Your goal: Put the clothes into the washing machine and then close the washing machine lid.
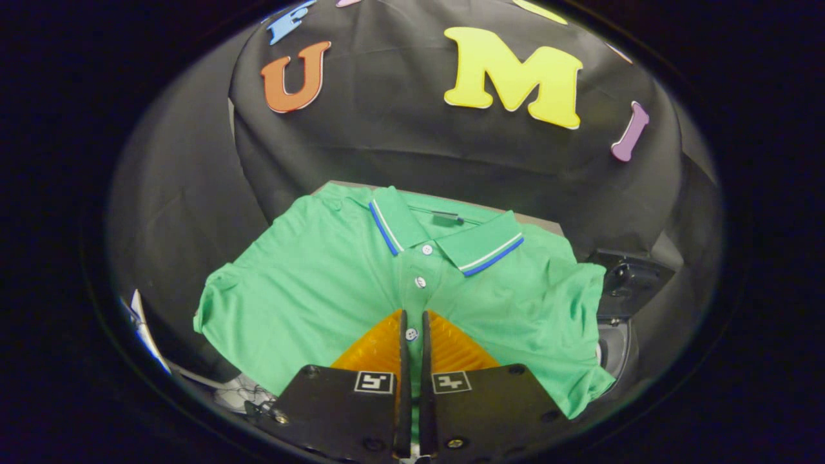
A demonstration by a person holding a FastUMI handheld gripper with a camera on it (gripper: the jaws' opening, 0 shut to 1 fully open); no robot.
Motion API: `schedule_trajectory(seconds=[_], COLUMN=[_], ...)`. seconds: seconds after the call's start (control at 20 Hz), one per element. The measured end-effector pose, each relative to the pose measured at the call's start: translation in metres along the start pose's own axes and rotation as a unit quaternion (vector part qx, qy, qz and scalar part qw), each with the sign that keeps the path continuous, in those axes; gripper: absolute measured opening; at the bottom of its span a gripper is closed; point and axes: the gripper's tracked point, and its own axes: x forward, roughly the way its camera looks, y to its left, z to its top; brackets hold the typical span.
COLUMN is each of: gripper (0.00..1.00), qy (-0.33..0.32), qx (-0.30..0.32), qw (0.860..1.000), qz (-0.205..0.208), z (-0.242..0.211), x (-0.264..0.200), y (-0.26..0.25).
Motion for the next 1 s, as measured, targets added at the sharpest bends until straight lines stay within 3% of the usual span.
schedule_trajectory(seconds=[0.4, 0.8, 1.0], gripper=[0.06, 0.06, 0.06], qy=[-0.051, -0.169, -0.208], qx=[0.073, 0.059, 0.061], qw=[0.994, 0.982, 0.975], qz=[0.069, 0.068, 0.043], z=[-0.017, 0.011, 0.017], x=[-0.05, -0.148, -0.194], y=[-0.013, -0.052, -0.09])
